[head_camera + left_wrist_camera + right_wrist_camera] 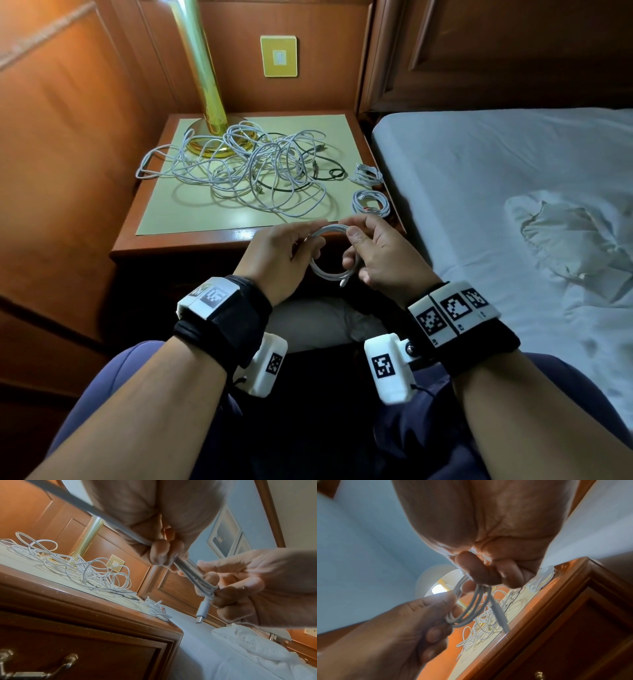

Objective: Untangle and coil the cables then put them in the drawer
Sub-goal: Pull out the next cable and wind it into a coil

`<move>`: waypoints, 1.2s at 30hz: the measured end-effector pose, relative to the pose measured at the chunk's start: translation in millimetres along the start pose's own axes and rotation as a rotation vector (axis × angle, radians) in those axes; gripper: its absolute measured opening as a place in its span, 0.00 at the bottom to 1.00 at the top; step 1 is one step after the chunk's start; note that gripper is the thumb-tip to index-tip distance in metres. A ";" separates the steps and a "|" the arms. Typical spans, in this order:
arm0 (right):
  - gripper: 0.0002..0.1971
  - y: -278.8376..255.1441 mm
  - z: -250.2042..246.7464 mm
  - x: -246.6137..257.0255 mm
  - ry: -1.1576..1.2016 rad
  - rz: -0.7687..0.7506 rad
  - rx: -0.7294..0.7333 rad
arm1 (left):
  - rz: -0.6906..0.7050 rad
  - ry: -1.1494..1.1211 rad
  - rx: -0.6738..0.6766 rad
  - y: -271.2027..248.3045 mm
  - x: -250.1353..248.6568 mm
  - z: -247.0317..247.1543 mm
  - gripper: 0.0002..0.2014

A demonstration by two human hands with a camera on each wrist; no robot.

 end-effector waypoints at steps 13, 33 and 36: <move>0.11 3.6 -3.9 -4.3 -0.276 -0.164 -0.083 | -0.027 -0.037 -0.059 1.4 -3.3 -0.9 0.08; 0.09 -4.0 -13.7 12.7 -0.237 -0.322 -0.240 | -0.222 -0.217 -0.050 6.6 0.6 -19.5 0.11; 0.11 -1.6 -14.7 12.4 -0.144 -0.287 -0.250 | -0.233 -0.241 0.100 2.6 1.0 -20.0 0.08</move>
Point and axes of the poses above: each hand's wrist, its own y-axis towards the middle knuckle, its own z-axis out of the palm, x = y × z, the point moved 1 cm from there along y, towards the middle knuckle, and after that the axes turned 1 degree about x, right-handed, at the moved point
